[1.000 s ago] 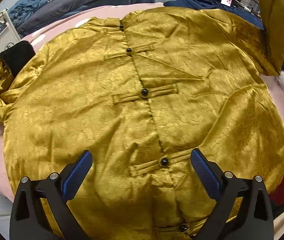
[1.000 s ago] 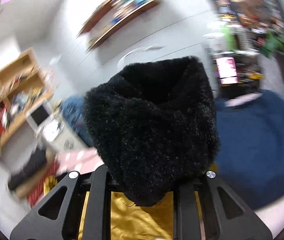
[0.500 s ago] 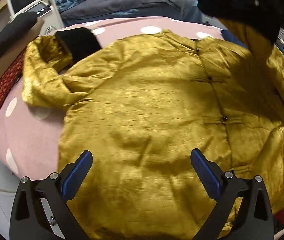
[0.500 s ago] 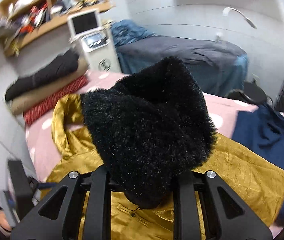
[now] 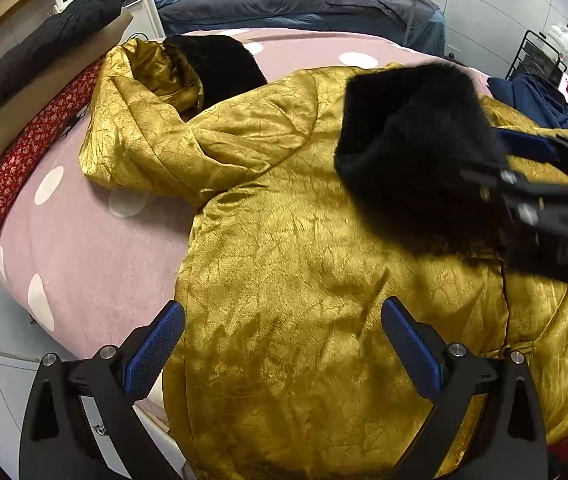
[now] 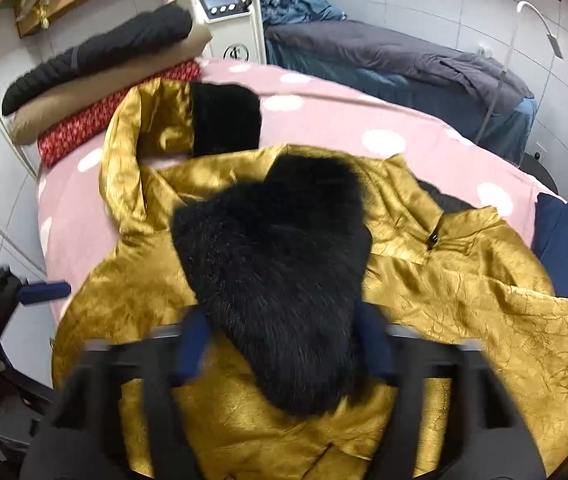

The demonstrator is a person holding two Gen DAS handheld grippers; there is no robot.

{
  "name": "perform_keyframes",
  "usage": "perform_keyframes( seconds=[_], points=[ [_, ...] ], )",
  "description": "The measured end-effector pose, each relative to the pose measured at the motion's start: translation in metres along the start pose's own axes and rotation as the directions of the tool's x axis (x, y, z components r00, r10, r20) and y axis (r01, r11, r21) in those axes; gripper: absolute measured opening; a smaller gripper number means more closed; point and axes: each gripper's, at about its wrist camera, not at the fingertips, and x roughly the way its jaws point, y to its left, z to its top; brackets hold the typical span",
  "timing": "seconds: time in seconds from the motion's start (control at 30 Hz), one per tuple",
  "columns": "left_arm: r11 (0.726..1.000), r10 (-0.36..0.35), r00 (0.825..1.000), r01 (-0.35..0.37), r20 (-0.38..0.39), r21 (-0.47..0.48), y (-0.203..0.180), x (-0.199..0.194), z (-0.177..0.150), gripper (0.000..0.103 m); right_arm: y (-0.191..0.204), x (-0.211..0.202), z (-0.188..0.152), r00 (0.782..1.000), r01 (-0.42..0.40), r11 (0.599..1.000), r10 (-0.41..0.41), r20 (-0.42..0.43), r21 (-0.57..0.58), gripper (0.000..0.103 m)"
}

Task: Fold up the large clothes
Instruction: 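Lay the fur cuff sleeve across the jacket body and open the right tool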

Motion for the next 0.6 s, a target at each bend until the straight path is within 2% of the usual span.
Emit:
perform_keyframes(
  seconds=[0.2, 0.27, 0.37, 0.4, 0.47, 0.53, 0.6],
  points=[
    [0.999, -0.006, 1.000, 0.006, 0.008, -0.034, 0.002, -0.002, 0.004, 0.096, 0.002, -0.044, -0.011, 0.996, -0.057, 0.998, 0.058, 0.070, -0.027, 0.079],
    [0.999, -0.023, 1.000, 0.023, 0.017, -0.043, -0.001, -0.004, 0.009, 0.096, -0.006, -0.069, -0.020, 0.986, -0.085, 0.996, 0.086, 0.144, -0.015, 0.081],
    [0.998, -0.049, 0.997, 0.051, 0.057, -0.033, -0.014, -0.012, 0.021, 0.096, -0.037, -0.096, -0.027, 0.980, -0.020, 0.997, 0.006, 0.201, 0.069, 0.081],
    [0.998, -0.054, 0.996, 0.056, 0.072, -0.024, -0.018, -0.015, 0.025, 0.096, -0.059, -0.105, -0.030, 0.977, 0.001, 0.991, -0.031, 0.213, 0.137, 0.081],
    [0.998, -0.068, 0.991, 0.068, 0.120, 0.005, -0.032, -0.023, 0.037, 0.096, -0.097, -0.119, -0.034, 0.973, 0.016, 0.968, -0.072, 0.221, 0.249, 0.081],
    [0.996, -0.083, 0.986, 0.080, 0.146, 0.030, -0.045, -0.027, 0.049, 0.096, -0.149, -0.135, -0.044, 0.967, 0.018, 0.921, -0.115, 0.226, 0.389, 0.081],
    [0.994, -0.103, 0.983, 0.096, 0.151, 0.052, -0.056, -0.023, 0.059, 0.096, -0.205, -0.150, -0.062, 0.964, -0.005, 0.844, -0.139, 0.227, 0.537, 0.081]
  ],
)
